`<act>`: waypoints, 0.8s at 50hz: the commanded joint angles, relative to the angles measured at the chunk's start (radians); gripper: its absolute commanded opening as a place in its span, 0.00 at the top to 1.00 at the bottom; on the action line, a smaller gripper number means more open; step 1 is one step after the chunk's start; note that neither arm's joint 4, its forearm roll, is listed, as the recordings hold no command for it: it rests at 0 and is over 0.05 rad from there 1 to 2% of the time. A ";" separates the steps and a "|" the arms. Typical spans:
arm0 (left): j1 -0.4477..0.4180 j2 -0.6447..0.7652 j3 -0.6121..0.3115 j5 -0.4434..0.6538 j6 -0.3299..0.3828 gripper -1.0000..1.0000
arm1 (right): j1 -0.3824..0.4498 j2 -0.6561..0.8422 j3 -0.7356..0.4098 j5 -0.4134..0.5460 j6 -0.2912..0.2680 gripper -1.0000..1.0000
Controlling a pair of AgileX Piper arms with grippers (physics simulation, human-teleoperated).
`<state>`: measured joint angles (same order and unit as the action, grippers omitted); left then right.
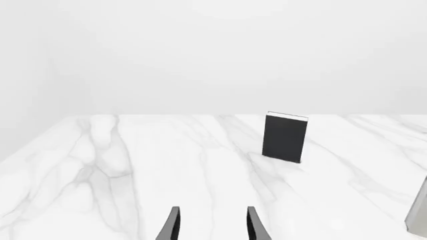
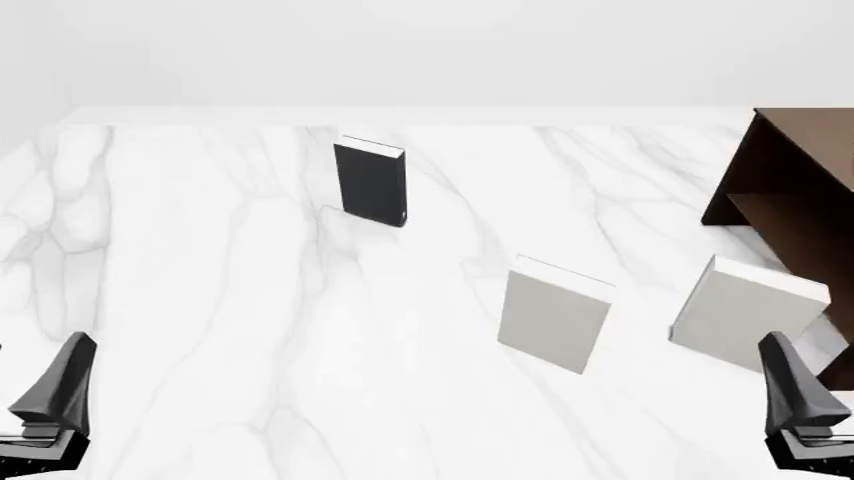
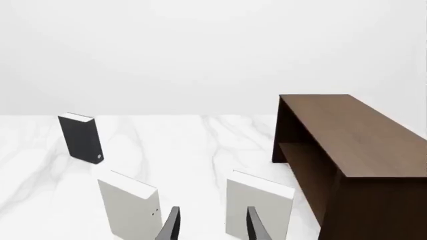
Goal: Pick up the book on the left and place it on top of the shelf.
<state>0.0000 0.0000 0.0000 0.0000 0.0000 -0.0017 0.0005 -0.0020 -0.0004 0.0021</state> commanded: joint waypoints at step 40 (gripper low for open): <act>0.000 0.000 0.000 0.000 0.000 0.00 | 0.162 0.307 -0.502 0.103 -0.044 0.00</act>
<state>0.0000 0.0000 0.0000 0.0000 0.0000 0.1112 0.1907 -0.3910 0.0978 -0.0025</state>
